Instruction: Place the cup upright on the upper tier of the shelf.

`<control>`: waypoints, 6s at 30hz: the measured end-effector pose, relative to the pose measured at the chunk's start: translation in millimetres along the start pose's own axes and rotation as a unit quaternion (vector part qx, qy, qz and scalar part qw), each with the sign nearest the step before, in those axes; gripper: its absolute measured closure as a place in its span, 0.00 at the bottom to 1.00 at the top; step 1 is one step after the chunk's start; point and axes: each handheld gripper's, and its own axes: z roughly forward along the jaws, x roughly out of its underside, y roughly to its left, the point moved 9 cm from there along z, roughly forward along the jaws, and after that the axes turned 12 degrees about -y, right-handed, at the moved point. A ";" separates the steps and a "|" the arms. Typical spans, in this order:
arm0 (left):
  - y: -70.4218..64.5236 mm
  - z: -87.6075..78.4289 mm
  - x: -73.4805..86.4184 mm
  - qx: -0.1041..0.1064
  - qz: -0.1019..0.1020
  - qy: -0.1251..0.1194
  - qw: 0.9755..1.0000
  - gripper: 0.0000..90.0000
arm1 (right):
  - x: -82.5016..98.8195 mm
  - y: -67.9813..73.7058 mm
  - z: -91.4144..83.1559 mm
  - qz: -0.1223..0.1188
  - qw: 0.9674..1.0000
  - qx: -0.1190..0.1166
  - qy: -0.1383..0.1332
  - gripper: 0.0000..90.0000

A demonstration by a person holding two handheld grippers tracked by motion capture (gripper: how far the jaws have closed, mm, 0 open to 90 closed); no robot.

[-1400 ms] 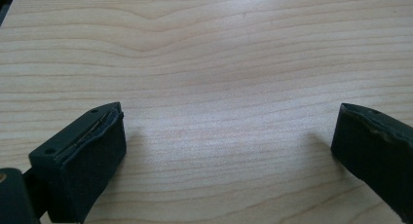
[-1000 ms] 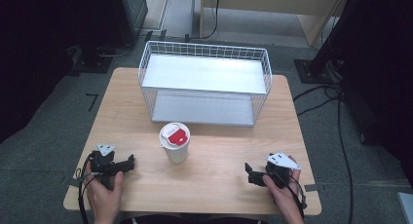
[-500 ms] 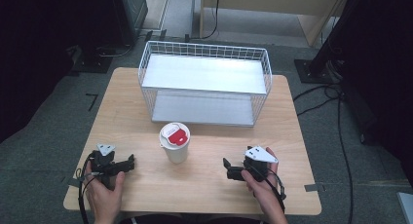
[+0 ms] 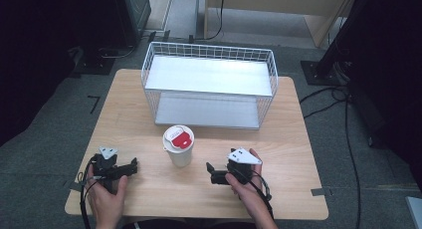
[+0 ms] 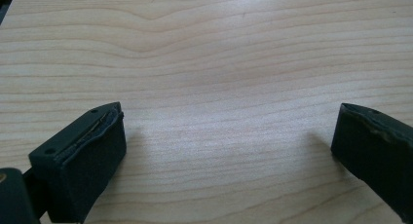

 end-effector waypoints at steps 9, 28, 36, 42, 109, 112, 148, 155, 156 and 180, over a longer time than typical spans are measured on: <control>0.0 0.0 0.0 0.000 0.000 0.000 1.000 0.00 | 0.4 20.7 13.7 0.004 1.000 -0.021 0.000 0.00; 0.0 0.0 0.0 0.000 0.000 0.000 1.000 0.00 | -5.4 56.2 40.1 0.016 0.998 -0.056 -0.016 0.00; 0.0 0.0 0.0 0.000 0.000 0.000 1.000 0.00 | -5.8 65.2 51.7 0.029 0.997 -0.059 -0.031 0.00; 0.0 0.0 0.0 0.000 0.000 0.000 1.000 0.00 | -6.4 71.9 59.4 0.031 0.997 -0.065 -0.034 0.00; -1.5 0.8 -0.6 0.002 0.001 -0.002 1.000 0.00 | -60.2 84.5 73.3 0.039 0.975 -0.010 -0.219 0.12; -1.5 0.8 -0.6 0.002 0.001 -0.002 1.000 0.00 | -70.4 83.9 68.5 0.034 0.972 -0.008 -0.231 0.12; -1.4 0.7 -0.6 0.002 0.001 -0.001 1.000 0.00 | -209.0 32.6 15.1 -0.029 0.937 0.069 -0.342 0.12; -1.4 0.7 -0.6 0.002 0.002 -0.001 1.000 0.00 | -234.1 9.8 12.5 -0.037 0.932 0.089 -0.349 0.12; -1.3 0.7 -0.6 0.002 0.002 -0.001 1.000 0.00 | -236.4 7.2 12.3 -0.038 0.931 0.092 -0.350 0.12; -1.4 0.7 -0.6 0.002 0.001 -0.001 1.000 0.00 | -276.6 -67.2 56.1 -0.030 0.933 0.154 -0.323 0.12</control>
